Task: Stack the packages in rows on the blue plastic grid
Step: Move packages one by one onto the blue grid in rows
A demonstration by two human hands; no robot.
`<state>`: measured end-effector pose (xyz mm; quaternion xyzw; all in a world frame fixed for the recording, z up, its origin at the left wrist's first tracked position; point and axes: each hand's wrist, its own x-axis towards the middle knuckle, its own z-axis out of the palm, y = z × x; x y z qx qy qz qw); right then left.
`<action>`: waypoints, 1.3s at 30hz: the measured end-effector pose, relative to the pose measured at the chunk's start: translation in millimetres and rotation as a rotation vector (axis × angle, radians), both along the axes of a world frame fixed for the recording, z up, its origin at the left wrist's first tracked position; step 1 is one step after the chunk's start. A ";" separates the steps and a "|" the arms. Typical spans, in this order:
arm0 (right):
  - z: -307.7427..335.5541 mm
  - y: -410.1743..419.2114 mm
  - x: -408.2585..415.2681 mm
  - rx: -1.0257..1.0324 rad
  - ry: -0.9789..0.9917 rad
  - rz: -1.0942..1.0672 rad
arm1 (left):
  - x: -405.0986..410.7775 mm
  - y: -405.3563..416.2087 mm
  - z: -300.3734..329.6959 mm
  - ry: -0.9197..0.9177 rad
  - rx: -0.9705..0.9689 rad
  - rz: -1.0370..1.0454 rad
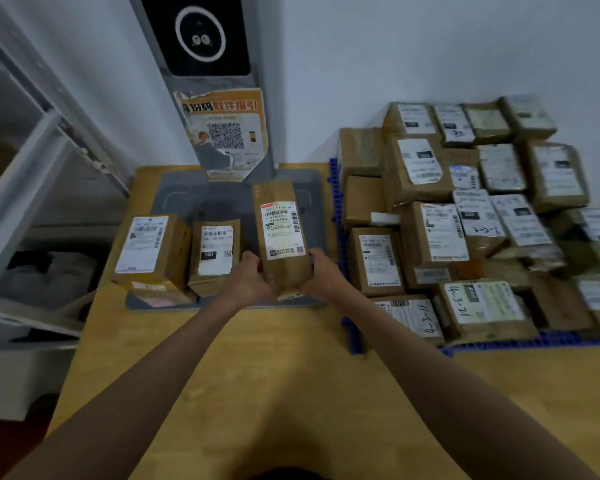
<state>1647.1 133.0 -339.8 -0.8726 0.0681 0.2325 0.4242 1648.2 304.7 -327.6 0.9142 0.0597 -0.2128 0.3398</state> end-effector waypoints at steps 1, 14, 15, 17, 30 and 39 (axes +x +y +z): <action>7.0 1.6 -4.5 -0.006 -0.010 -0.006 | -2.1 2.9 4.1 -0.004 -0.026 -0.021; 76.2 -39.9 -39.4 -0.069 -0.143 -0.094 | -6.0 -36.8 53.6 -0.129 -0.177 -0.220; 78.5 -48.2 -39.8 -0.072 -0.150 -0.092 | -5.0 -45.5 54.6 -0.135 -0.179 -0.229; 82.5 -65.5 -41.7 -0.078 -0.160 -0.068 | -4.7 -63.2 53.6 -0.129 -0.196 -0.226; 58.2 -151.7 -41.1 -0.124 -0.168 0.027 | -6.9 -150.4 29.3 -0.052 -0.192 -0.233; 36.0 -173.4 -31.1 -0.132 -0.076 0.003 | 2.6 -179.2 9.8 -0.018 -0.178 -0.224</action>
